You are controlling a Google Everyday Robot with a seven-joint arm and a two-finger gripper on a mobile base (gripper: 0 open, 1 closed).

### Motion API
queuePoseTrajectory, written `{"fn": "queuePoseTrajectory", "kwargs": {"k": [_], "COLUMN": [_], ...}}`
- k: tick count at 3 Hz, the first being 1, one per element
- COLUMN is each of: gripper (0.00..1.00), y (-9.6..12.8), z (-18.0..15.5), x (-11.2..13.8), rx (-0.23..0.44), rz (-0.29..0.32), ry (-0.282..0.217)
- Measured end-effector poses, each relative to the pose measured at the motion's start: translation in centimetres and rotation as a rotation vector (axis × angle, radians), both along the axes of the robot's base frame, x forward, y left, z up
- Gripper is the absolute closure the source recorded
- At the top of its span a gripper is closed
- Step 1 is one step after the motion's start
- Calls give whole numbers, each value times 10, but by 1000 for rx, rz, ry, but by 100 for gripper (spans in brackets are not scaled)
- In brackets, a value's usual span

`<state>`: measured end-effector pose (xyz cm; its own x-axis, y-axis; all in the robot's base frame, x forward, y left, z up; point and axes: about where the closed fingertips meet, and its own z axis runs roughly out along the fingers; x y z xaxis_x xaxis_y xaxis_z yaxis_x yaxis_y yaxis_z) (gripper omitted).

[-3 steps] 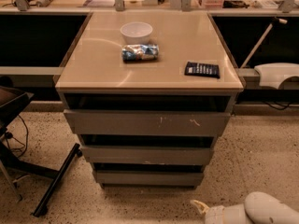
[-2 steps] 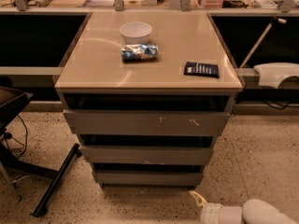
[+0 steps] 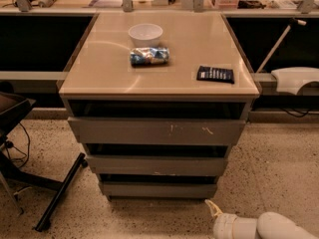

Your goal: Open bottom drawer

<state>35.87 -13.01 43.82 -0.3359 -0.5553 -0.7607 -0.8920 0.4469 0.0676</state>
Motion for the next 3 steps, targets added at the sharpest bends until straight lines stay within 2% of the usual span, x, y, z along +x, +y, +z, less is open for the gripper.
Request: {"fn": "queuePoseTrajectory", "kwargs": {"k": [1,2,3], "gripper": [0,0,0], "y": [-15,-40,-68], "z": [-48,-111,-152], "x": [16,48,91], "rx": [-43,-115,-151], "rz": [-77,-222,-390], "ry": [50,65,42]}}
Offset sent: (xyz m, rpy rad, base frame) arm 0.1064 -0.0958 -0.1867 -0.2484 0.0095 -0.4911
